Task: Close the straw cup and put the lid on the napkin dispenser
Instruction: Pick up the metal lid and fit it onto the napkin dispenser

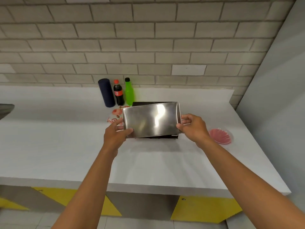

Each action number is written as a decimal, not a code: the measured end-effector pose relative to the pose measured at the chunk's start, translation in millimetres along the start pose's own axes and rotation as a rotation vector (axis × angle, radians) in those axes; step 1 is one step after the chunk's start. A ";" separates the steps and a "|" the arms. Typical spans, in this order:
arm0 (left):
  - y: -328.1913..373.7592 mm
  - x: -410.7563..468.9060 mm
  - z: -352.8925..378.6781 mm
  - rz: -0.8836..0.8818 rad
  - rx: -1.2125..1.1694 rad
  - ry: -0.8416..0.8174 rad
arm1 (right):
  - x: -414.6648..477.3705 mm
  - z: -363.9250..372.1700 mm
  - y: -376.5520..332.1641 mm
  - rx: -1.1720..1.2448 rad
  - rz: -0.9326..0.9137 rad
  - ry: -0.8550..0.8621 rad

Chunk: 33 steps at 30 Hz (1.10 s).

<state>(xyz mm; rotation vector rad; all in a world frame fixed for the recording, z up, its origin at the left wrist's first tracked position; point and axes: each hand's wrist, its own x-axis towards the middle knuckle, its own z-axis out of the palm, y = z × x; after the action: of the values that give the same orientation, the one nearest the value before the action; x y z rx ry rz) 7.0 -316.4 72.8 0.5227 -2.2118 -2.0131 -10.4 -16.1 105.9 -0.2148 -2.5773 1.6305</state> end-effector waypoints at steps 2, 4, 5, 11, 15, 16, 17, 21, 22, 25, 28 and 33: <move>8.2 11.2 2.5 0.023 0.023 0.012 | 17.2 3.7 0.6 0.002 0.000 -0.016; 14.9 21.7 5.1 0.045 0.032 0.018 | 30.6 6.7 1.8 0.004 -0.006 -0.026; 17.6 26.1 6.6 0.054 0.042 0.020 | 35.8 7.9 2.9 0.007 -0.012 -0.028; 19.2 43.0 17.6 0.052 0.087 0.043 | 60.9 9.7 12.4 -0.028 -0.053 -0.052; 22.4 50.0 24.3 0.057 0.123 0.034 | 72.8 7.9 17.8 -0.034 -0.050 -0.079; 23.4 51.5 25.1 0.056 0.129 0.030 | 74.9 7.6 19.2 -0.034 -0.053 -0.078; 24.3 53.0 25.8 0.055 0.128 0.027 | 76.6 7.4 20.6 -0.032 -0.054 -0.074; 25.5 60.7 30.2 0.064 0.114 0.010 | 80.0 7.8 23.7 -0.025 -0.050 -0.062; 25.6 63.2 31.7 0.067 0.103 0.012 | 81.4 7.7 23.2 -0.022 -0.050 -0.059; 26.1 70.3 34.6 0.065 0.078 0.013 | 87.3 6.9 20.1 -0.026 -0.044 -0.062; 27.7 77.1 34.8 0.064 0.081 -0.002 | 91.2 6.2 19.8 -0.033 -0.020 -0.062; 27.8 87.3 31.5 0.064 0.092 -0.048 | 95.6 6.7 18.2 -0.030 0.004 -0.053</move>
<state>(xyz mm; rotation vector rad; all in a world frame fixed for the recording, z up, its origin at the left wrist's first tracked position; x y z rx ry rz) -89.3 -312.7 83.3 0.4114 -2.3267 -1.9197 -104.4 1.2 86.2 -0.1816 -2.6438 1.6214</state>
